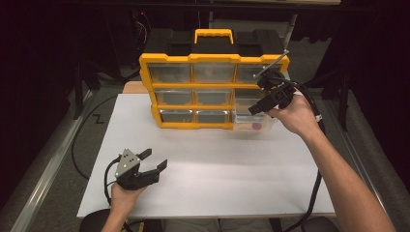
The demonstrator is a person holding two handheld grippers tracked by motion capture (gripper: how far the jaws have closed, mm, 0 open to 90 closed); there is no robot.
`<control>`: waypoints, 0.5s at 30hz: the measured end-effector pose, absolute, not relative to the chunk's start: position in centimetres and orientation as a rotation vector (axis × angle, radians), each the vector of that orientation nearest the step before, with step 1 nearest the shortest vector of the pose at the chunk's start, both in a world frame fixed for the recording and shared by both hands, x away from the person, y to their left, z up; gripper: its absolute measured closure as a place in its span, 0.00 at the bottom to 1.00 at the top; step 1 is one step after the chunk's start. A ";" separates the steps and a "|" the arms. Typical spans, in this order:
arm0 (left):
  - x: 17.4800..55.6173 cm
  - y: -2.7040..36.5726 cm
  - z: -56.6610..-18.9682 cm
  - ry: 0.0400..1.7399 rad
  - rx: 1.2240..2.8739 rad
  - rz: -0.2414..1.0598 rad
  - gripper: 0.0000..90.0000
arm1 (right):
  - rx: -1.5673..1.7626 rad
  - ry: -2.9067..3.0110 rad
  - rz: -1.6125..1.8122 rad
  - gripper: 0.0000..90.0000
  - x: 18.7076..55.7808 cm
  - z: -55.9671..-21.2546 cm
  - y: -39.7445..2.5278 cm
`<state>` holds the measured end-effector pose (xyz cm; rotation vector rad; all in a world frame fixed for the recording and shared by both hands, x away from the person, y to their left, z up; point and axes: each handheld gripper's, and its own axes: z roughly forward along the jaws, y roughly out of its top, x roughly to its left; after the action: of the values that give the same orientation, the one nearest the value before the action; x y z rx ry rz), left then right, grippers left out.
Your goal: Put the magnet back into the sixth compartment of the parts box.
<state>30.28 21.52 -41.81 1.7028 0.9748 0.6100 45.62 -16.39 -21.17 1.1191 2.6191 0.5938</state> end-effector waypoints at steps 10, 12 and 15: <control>30.3 21.5 -41.8 0.974 1.702 0.609 0.33 | 1.077 2.619 0.644 0.67 44.7 -20.9 -16.4; 30.3 21.5 -41.8 0.975 1.702 0.609 0.33 | 1.079 2.617 0.652 0.67 44.5 -20.8 -16.5; 30.3 21.5 -41.8 0.975 1.702 0.609 0.33 | 1.072 2.622 0.660 0.67 44.3 -20.8 -16.5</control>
<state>30.28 21.51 -41.81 1.7024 0.9752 0.6093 44.27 -16.55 -20.79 1.0724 2.6215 0.6604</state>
